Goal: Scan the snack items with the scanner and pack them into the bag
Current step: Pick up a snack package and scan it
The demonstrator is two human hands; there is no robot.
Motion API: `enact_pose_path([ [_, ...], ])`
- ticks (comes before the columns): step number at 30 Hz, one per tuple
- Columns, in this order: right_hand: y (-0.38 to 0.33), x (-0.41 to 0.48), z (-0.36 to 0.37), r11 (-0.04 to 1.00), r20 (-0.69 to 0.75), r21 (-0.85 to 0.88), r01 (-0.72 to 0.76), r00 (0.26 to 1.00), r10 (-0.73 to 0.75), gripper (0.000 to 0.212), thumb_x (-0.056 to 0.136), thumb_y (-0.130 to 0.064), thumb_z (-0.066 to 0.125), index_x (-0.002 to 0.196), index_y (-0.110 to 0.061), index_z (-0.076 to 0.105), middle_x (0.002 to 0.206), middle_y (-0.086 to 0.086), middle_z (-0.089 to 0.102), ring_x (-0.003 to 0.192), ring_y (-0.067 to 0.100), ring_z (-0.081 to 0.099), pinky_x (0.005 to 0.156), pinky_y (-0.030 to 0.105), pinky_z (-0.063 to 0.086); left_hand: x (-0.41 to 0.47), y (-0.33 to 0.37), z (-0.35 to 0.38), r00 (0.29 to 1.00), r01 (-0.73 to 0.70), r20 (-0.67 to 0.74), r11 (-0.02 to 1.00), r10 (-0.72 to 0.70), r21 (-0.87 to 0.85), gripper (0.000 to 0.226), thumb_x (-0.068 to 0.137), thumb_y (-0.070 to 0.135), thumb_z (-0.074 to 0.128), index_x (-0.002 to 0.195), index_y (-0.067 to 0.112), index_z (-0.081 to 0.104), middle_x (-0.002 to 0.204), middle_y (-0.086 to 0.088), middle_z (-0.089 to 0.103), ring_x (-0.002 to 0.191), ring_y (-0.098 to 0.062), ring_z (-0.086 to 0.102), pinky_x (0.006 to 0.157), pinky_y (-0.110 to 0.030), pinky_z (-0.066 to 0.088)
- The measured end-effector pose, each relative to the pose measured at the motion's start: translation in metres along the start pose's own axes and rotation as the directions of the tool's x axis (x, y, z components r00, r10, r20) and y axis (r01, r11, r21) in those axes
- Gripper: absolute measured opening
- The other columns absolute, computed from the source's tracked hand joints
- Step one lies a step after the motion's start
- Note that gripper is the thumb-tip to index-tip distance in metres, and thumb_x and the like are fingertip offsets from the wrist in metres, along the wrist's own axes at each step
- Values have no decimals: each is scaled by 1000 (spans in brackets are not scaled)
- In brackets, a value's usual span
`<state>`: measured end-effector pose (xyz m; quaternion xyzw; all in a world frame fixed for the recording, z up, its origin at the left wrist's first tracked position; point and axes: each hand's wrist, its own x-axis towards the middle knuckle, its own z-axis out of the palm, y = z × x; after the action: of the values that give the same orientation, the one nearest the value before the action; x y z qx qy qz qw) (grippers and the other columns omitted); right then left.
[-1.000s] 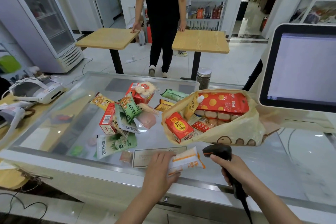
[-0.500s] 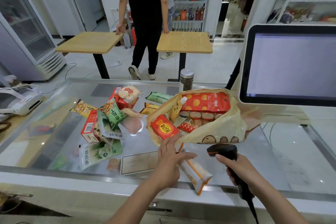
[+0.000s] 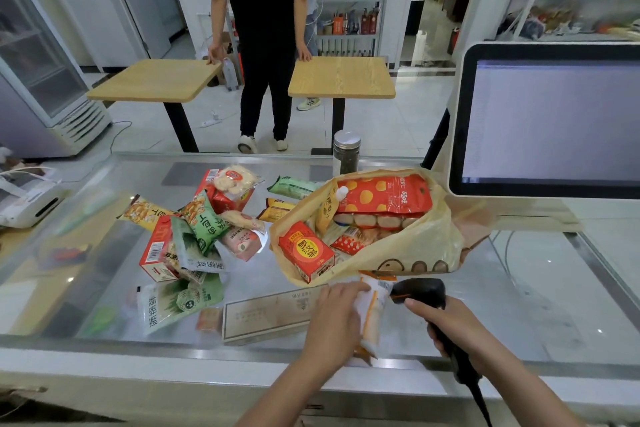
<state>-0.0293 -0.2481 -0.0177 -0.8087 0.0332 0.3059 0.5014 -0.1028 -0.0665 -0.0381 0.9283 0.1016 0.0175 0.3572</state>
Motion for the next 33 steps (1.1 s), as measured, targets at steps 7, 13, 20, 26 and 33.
enact_pose_path([
  [7, -5, -8, -10, 999, -3, -38, -16, 1000, 16, 29, 85, -36, 69, 90, -10, 57, 48, 5, 51, 40, 16, 46, 42, 24, 37, 0, 8, 7, 998, 51, 26, 982, -56, 182, 56, 87, 41, 56, 135, 28, 29, 133, 5, 47, 119, -15, 44, 96, -29, 38],
  [13, -26, -25, -27, 993, 102, -114, 5, 995, 7, 46, 84, -46, 64, 95, -2, 62, 49, 4, 49, 40, 15, 43, 43, 24, 37, 0, -20, -9, 998, -56, 28, 868, 48, 493, 50, 89, 22, 44, 138, 21, 32, 139, 1, 43, 128, -20, 38, 110, -32, 24],
  [20, -60, -46, -26, 896, 291, -390, 212, 952, -99, 75, 73, -74, 37, 82, -2, 56, 48, 1, 46, 38, 13, 37, 44, 18, 33, 18, -47, -23, 952, -306, 196, 761, 236, 572, 60, 85, 61, 48, 128, 20, 37, 130, 1, 44, 118, -19, 40, 99, -33, 33],
  [26, -92, -52, -11, 816, 340, -495, 298, 931, -134, 74, 69, -79, 42, 79, -7, 51, 46, -2, 46, 39, 14, 38, 43, 24, 32, 33, -55, -29, 908, -419, 271, 697, 320, 581, 61, 83, 62, 52, 122, 14, 43, 126, -4, 50, 116, -22, 46, 95, -33, 36],
  [33, -114, -50, -1, 789, 327, -557, 261, 942, -81, 79, 61, -83, 39, 76, -8, 59, 46, 1, 47, 35, 15, 37, 41, 24, 32, 34, -60, -28, 882, -469, 291, 641, 370, 608, 61, 87, 59, 50, 123, 11, 43, 125, -9, 51, 114, -26, 47, 96, -37, 38],
])
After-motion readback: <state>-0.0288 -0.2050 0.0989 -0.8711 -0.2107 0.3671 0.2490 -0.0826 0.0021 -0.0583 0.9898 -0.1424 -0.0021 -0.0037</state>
